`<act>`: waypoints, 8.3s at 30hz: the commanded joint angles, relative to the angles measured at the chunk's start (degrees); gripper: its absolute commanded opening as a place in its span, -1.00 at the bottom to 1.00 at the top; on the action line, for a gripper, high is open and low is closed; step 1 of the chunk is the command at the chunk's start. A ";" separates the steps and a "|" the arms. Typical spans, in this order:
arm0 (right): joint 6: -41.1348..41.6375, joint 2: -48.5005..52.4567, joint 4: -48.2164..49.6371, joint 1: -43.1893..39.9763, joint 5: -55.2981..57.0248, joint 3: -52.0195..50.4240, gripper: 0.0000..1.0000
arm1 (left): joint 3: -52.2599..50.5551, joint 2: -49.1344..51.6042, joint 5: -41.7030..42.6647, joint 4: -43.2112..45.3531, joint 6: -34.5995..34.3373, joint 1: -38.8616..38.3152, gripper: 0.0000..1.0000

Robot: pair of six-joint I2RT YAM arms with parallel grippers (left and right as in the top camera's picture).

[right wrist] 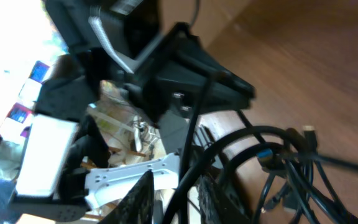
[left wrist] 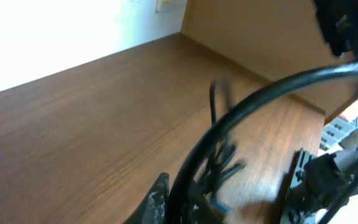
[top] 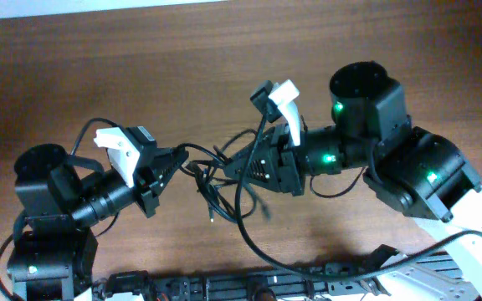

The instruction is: Untangle cables

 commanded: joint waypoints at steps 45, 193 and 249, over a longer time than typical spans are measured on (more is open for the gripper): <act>-32.74 18.47 -21.11 -12.81 12.59 1.14 0.11 | 2.25 -3.13 -3.23 39.69 -39.82 0.33 -0.23; 9.73 45.97 -26.03 0.63 34.07 91.25 -0.92 | 6.78 -3.10 17.57 -22.14 19.37 23.15 0.27; 3.98 44.70 -38.23 -4.55 22.23 91.65 -0.93 | -1.57 21.09 -12.83 20.70 -12.46 -12.13 0.36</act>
